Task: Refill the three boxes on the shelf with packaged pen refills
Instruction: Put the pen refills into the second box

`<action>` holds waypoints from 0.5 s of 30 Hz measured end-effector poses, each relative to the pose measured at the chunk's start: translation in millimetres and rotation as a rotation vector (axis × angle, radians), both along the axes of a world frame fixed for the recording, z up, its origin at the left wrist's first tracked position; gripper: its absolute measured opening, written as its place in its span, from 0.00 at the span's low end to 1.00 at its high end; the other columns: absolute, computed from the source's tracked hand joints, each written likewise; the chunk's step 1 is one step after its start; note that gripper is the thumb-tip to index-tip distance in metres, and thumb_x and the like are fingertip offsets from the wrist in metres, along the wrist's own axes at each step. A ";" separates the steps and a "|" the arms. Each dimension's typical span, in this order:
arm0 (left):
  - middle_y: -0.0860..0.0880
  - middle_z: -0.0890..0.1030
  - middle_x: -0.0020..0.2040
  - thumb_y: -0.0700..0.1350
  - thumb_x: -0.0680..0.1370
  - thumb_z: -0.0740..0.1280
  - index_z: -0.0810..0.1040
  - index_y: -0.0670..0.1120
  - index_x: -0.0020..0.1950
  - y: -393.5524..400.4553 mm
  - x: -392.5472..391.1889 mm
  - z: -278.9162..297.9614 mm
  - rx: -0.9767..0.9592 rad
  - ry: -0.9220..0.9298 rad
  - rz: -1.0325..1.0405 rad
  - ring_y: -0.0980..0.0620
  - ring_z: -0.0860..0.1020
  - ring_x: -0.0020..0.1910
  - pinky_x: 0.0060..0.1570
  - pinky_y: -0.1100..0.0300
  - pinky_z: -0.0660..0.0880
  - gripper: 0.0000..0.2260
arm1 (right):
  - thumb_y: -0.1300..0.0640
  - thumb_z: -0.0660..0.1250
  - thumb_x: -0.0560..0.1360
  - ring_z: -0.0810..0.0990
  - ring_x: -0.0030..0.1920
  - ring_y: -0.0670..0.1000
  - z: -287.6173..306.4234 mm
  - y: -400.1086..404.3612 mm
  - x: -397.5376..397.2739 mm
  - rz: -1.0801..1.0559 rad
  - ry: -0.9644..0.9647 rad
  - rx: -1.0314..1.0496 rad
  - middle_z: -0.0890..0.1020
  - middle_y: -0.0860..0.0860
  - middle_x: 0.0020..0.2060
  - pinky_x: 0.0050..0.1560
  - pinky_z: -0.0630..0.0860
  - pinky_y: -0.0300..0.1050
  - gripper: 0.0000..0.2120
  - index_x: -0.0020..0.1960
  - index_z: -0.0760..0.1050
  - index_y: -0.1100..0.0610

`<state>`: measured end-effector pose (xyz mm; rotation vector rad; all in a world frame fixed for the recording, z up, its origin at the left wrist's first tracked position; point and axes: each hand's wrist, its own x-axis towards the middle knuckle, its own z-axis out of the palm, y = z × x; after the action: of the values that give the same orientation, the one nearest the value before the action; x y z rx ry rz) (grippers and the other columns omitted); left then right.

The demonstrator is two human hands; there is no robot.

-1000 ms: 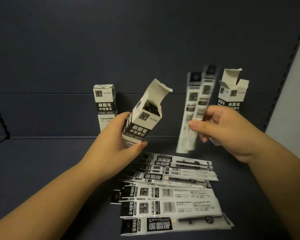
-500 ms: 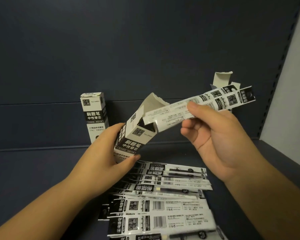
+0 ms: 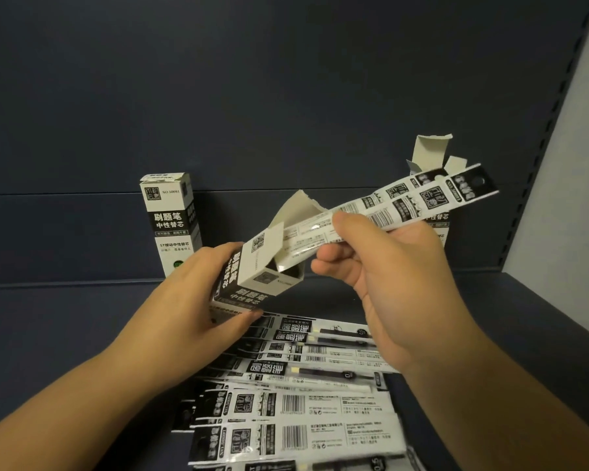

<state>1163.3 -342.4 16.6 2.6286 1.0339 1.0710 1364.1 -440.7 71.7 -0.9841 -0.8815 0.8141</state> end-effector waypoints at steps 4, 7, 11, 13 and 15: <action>0.65 0.72 0.62 0.60 0.70 0.71 0.62 0.60 0.75 -0.8 2.0 -0.3 0.020 0.055 0.015 0.65 0.71 0.62 0.58 0.59 0.75 0.36 | 0.64 0.66 0.80 0.84 0.31 0.49 0.0 2.4 1.8 0.037 0.041 -0.061 0.85 0.54 0.32 0.42 0.81 0.46 0.06 0.52 0.80 0.65; 0.65 0.72 0.60 0.60 0.70 0.72 0.64 0.59 0.75 -2.3 2.7 -0.4 0.035 0.090 0.002 0.64 0.72 0.60 0.56 0.61 0.75 0.35 | 0.59 0.68 0.80 0.85 0.32 0.46 -6.3 1.8 -4.6 0.073 -0.167 -0.163 0.86 0.52 0.33 0.39 0.83 0.44 0.06 0.51 0.81 0.61; 0.67 0.72 0.60 0.60 0.69 0.72 0.63 0.61 0.75 -2.2 2.6 0.2 0.034 0.099 -0.003 0.65 0.72 0.61 0.56 0.63 0.74 0.35 | 0.47 0.70 0.77 0.80 0.28 0.37 -7.3 -2.9 -9.8 0.067 -0.415 -0.210 0.83 0.42 0.28 0.29 0.74 0.29 0.07 0.45 0.82 0.49; 0.66 0.72 0.60 0.61 0.69 0.72 0.63 0.61 0.75 -1.1 2.0 -0.3 0.027 0.086 0.002 0.66 0.72 0.62 0.57 0.62 0.75 0.36 | 0.38 0.68 0.75 0.79 0.29 0.41 -4.8 0.0 -8.9 0.105 -0.376 -0.262 0.84 0.45 0.31 0.31 0.75 0.37 0.17 0.46 0.81 0.51; 0.66 0.72 0.62 0.61 0.69 0.72 0.63 0.61 0.75 0.0 1.2 -1.1 0.020 0.071 0.010 0.66 0.71 0.62 0.58 0.61 0.75 0.36 | 0.32 0.63 0.72 0.79 0.34 0.50 -4.1 5.0 -8.2 0.112 -0.240 -0.264 0.87 0.51 0.37 0.37 0.73 0.49 0.24 0.51 0.80 0.52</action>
<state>1164.5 -342.3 15.6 2.6986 1.0566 1.0023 1355.9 -435.7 67.6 -1.2920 -1.0599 0.9365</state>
